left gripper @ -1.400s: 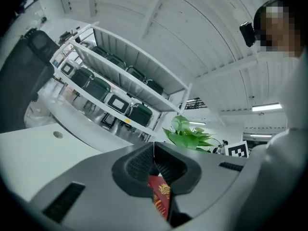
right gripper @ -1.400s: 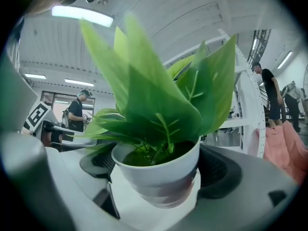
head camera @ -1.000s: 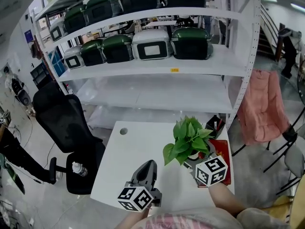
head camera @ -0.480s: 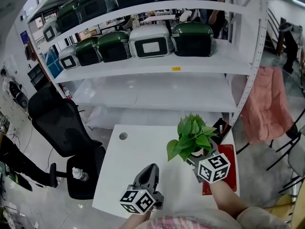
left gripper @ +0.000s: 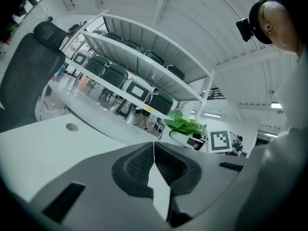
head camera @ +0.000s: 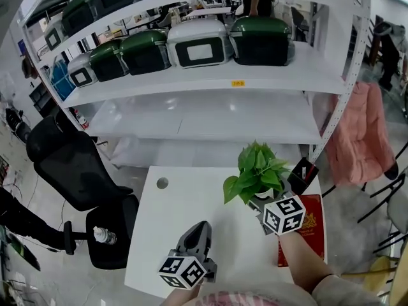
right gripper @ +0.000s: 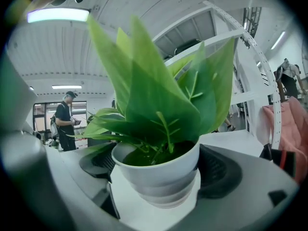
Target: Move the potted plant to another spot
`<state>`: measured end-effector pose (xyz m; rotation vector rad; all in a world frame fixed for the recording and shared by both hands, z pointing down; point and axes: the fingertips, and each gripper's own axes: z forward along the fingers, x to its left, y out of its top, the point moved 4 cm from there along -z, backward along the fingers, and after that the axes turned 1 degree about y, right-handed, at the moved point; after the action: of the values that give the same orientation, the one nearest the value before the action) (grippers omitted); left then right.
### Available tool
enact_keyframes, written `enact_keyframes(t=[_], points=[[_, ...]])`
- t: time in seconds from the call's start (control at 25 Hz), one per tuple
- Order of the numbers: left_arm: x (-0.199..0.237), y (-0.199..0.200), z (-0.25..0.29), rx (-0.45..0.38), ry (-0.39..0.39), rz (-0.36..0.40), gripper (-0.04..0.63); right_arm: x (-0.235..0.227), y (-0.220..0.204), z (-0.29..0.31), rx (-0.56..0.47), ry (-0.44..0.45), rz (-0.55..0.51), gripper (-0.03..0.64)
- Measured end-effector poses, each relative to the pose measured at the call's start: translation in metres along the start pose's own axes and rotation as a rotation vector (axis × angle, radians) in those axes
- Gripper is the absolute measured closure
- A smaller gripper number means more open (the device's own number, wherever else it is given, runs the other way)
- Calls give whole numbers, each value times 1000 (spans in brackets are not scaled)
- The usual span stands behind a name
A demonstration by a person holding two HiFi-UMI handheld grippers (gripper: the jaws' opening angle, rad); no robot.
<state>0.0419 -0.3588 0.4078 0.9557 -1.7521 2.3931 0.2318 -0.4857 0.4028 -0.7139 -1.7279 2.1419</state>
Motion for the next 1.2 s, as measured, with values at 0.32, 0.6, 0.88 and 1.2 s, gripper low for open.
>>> enact_keyframes(t=[0.32, 0.6, 0.88, 1.2], points=[[38, -10, -1, 36, 48, -32, 571, -12, -33, 51, 57, -22, 64, 77], [60, -12, -1, 57, 90, -39, 571, -23, -55, 85, 119, -37, 61, 77], [82, -17, 5, 70, 118, -62, 571, -26, -72, 106, 156, -45, 65, 77], [90, -22, 10, 80, 122, -70, 571, -29, -82, 114, 174, -56, 69, 77]])
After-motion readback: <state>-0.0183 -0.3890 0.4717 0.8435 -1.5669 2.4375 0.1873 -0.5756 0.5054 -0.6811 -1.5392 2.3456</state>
